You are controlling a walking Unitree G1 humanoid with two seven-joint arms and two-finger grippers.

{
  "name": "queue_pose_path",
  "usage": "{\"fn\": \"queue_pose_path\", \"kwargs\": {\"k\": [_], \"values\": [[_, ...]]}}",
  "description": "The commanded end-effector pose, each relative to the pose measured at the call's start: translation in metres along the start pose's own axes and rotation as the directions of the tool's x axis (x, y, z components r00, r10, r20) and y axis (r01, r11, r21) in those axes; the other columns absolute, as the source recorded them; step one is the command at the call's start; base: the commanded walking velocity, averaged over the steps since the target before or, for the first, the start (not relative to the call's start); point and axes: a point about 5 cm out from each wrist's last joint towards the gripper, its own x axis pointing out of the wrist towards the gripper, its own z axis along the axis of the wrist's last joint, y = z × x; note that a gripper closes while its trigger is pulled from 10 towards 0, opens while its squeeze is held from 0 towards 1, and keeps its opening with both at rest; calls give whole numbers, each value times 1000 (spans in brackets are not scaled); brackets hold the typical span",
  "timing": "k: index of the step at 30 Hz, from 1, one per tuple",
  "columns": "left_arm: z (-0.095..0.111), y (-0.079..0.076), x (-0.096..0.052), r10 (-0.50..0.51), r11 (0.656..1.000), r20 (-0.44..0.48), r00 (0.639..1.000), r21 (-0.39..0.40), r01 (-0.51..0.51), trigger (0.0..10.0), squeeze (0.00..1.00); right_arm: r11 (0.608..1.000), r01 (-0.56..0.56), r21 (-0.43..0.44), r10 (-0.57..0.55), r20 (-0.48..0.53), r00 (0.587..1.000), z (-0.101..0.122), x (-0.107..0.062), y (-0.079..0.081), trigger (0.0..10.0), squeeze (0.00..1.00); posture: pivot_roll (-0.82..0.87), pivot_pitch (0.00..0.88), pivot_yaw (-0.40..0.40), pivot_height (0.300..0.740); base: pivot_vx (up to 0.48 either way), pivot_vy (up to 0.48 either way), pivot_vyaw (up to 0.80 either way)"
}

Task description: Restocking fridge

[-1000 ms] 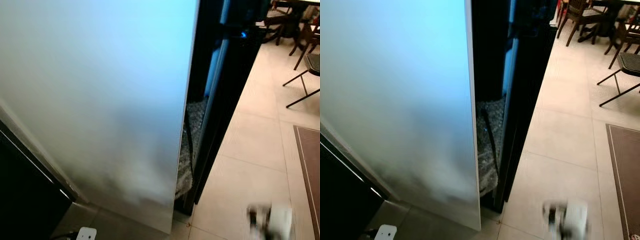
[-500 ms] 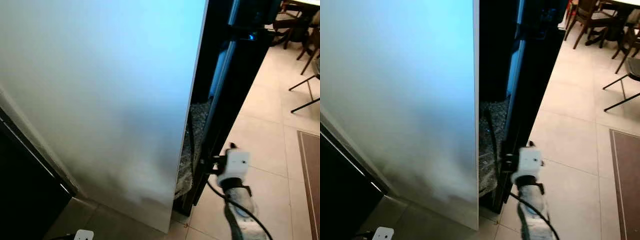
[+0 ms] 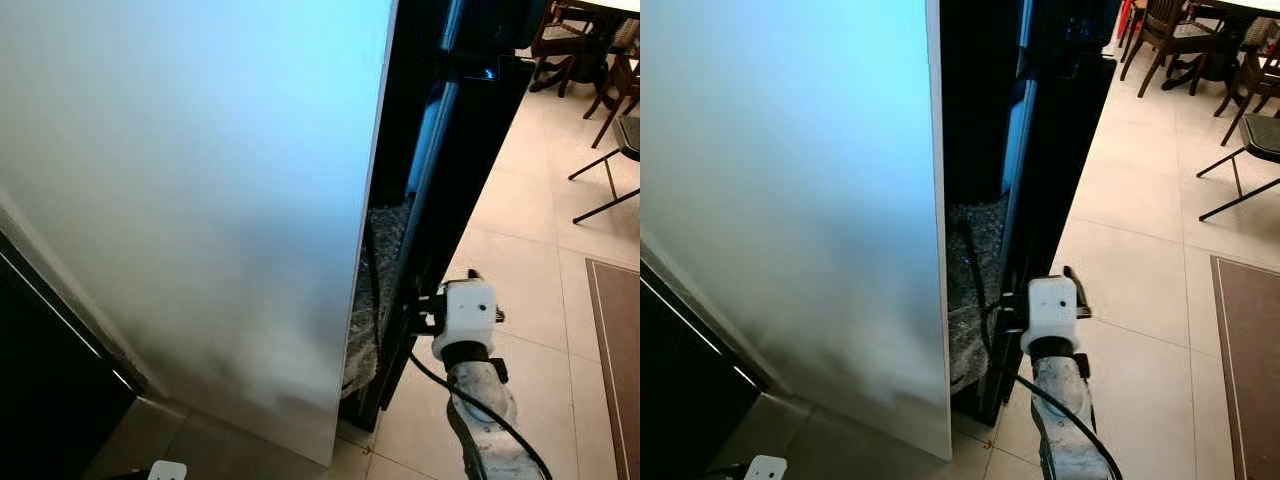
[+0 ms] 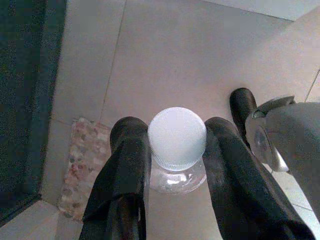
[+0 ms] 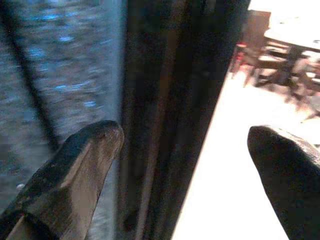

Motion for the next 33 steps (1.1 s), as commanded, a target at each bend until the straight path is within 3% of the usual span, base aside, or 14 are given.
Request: {"fn": "queue_pose_path", "kwargs": {"k": [1, 6, 7, 8, 9, 10, 12, 17, 33], "values": [[-7, 0, -1, 3, 1000, -19, 1000, 5, -3, 10000, 0, 998, 55, -8, -55, 3, 998, 3, -1, -6, 10000, 1000, 25, 3, -1, 740, 0, 0, 0], [-5, -3, -1, -2, 1000, -16, 1000, 13, 2, 10000, 0, 997, 74, 0, -74, 0, 997, 3, -2, -7, 10000, 1000, 22, 0, 3, 740, 0, 0, 0], [-3, -5, 0, -5, 1000, -12, 1000, 15, 5, 10000, 0, 998, 67, 10, -67, 5, 998, 3, 0, -6, 10000, 925, 21, 0, 5, 740, 0, 0, 0], [-1, -7, 0, -7, 1000, -10, 1000, 16, 7, 10000, 0, 998, 62, 16, -62, 7, 998, 4, 0, -5, 10000, 925, 20, 0, 6, 740, 0, 0, 0], [1, -8, 1, -9, 1000, -6, 1000, 18, 9, 10000, 0, 999, 47, 21, -47, 11, 999, 5, 1, -4, 10000, 663, 19, 0, 7, 740, 0, 0, 0], [4, -10, 1, -12, 1000, -2, 1000, 19, 12, 10000, 0, 999, 27, 24, -28, 19, 999, 7, 3, -1, 10000, 47, 19, 0, 7, 740, 0, 0, 0], [9, -13, 2, -20, 999, 7, 1000, 27, 20, 10000, 0, 999, -10, 40, 8, 44, 999, 12, 7, 4, 10000, 0, 18, 0, 7, 740, 0, 0, 0], [19, -18, 4, -26, 999, 23, 999, 31, 25, 10000, 0, 999, -14, 43, 11, 64, 998, 18, 13, 4, 10000, 0, 19, 0, 4, 740, 0, 0, 0], [16, -18, 3, -20, 1000, 20, 1000, 13, 20, 10000, 0, 995, -81, 55, 77, 77, 994, 22, 28, 12, 10000, 0, 30, 0, -5, 740, 0, 0, 0]]}}
